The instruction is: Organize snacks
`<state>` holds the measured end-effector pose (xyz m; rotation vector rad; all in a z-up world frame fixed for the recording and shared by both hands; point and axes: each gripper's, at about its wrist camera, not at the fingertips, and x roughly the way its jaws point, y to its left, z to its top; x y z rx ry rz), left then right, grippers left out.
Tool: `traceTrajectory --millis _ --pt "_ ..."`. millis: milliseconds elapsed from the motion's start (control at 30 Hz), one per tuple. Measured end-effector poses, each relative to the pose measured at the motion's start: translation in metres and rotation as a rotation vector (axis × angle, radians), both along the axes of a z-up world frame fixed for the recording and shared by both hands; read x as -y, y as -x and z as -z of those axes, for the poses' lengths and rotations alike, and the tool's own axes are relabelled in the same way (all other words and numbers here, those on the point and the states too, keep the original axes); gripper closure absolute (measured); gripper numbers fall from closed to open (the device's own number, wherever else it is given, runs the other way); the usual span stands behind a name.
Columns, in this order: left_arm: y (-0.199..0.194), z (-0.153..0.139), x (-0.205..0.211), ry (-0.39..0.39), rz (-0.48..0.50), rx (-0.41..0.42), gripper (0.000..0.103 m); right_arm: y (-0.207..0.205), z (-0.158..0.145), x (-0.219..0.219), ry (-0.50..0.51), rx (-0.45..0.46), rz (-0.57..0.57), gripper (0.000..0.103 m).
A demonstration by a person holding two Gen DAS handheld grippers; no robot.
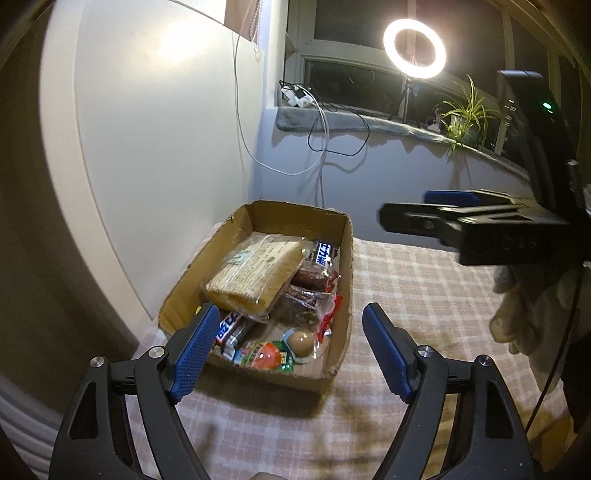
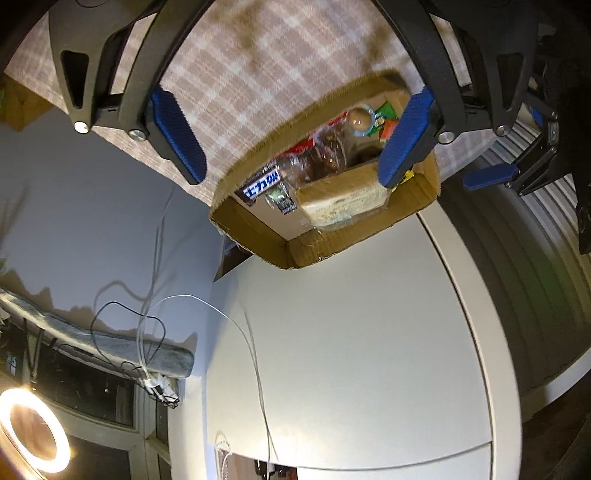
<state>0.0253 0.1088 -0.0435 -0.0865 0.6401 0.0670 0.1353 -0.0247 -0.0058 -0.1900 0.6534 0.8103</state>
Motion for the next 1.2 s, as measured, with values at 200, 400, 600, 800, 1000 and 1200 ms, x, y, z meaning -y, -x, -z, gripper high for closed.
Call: traceTrajectory --millis 200,400,600,800,1000,1200 --pt "0.019 -0.006 0.008 -0.013 -0.032 0.018 0.022 0.027 -0.002 0.028 -0.025 0.02 0.055 0.0" --pt "0.034 -0.009 0.011 -0.011 -0.085 0.025 0.02 0.052 0.003 0.043 0.016 0.061 0.099 0.0" --pt "0.042 -0.007 0.012 -0.01 -0.122 0.014 0.019 0.074 0.012 0.051 0.04 0.08 0.124 0.0" --pt "0.045 -0.005 0.012 -0.006 -0.136 0.009 0.019 0.086 0.019 0.056 0.036 0.067 0.135 0.0" --pt "0.048 -0.005 0.013 -0.005 -0.145 0.004 0.019 0.092 0.023 0.059 0.035 0.059 0.141 0.0" --pt "0.049 -0.006 0.013 -0.005 -0.154 0.006 0.019 0.092 0.025 0.061 0.039 0.058 0.146 0.0"
